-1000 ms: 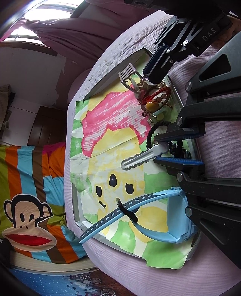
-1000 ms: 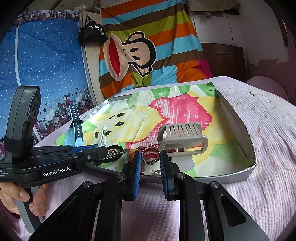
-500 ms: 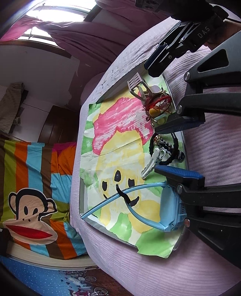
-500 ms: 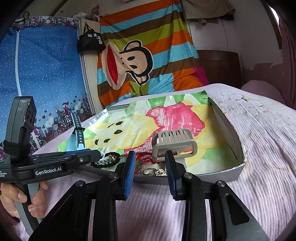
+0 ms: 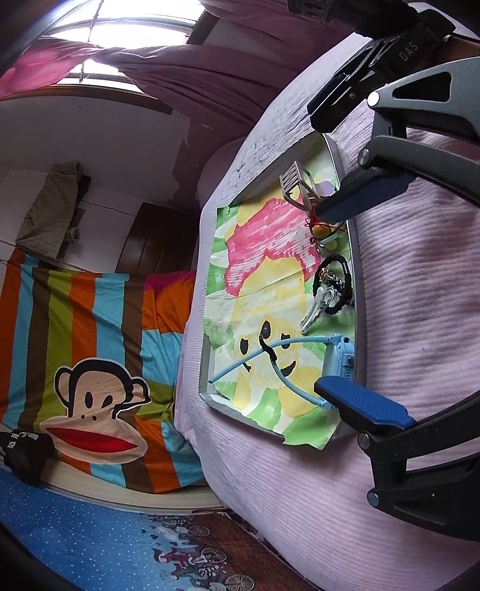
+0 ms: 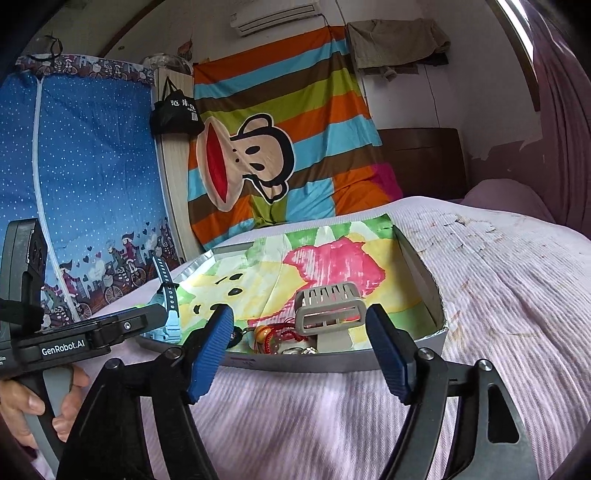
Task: Organize jewelry
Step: 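Open both tools and withdraw them from the tray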
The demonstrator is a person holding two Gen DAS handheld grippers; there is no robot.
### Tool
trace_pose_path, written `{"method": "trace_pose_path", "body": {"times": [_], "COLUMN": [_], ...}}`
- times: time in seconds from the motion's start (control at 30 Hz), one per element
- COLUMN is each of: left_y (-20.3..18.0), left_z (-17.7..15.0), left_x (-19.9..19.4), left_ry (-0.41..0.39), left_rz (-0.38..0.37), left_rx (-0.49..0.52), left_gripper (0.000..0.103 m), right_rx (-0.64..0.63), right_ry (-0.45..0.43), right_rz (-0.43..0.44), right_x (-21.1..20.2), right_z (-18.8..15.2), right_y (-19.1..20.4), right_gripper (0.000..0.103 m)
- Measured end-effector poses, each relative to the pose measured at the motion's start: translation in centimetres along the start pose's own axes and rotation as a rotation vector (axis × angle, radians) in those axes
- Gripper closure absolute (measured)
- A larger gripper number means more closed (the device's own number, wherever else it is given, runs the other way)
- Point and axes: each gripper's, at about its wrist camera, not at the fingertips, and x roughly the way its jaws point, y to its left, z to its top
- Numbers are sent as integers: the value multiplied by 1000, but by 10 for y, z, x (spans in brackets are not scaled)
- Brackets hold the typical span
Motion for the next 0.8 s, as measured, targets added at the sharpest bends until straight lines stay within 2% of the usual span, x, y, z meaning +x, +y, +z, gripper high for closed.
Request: {"method": "trace_pose_path", "body": {"times": [0.13,0.17,0.33,0.4,0.8], "left_y": [-1,-1,1,1,4], "left_z": [-1,-1,-2,-3,-24], "left_x": [-12,-16,-31,-37,-83], "left_ry": [-29,-37,-69,-77,-136], "left_rz": [26,31,44,50,71], "left_rx": [11,13,13,11,42], "left_gripper": [5,2,0,0,0], "right_rx": [18,17,13,15,-4], "right_ry": [-17,-21,-40,-50,-69], "right_rz": [7,8,9,14,27], "right_x": [-11,-14,-25,-31,-71], "right_z": [1,1,2,2,-7], "right_y": [-1,-1,2,3,15], "right_gripper": [20,14,8,2,1]}}
